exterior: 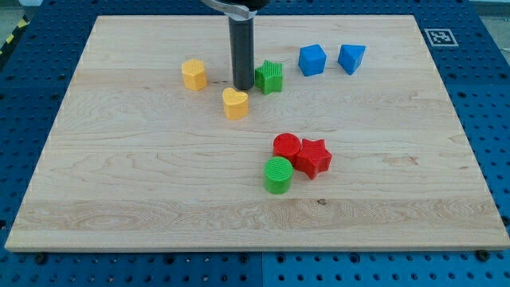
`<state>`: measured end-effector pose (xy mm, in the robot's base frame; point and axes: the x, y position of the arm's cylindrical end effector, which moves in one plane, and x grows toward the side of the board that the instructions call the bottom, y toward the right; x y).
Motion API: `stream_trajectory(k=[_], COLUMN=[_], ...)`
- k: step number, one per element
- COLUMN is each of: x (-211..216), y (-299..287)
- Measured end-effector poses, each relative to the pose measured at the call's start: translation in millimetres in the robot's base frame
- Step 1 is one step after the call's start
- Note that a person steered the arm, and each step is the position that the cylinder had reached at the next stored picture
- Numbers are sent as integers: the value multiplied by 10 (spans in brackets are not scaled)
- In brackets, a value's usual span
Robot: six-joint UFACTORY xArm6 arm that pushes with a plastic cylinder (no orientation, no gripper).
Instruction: Push the green star towards the blue cube
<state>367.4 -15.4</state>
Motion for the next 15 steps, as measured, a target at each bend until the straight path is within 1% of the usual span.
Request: stream_trajectory(k=[5,6,8,10,12,14,15], x=[136,262,259,134,-144,-208,74], y=[108,231,237,237,237,237,237])
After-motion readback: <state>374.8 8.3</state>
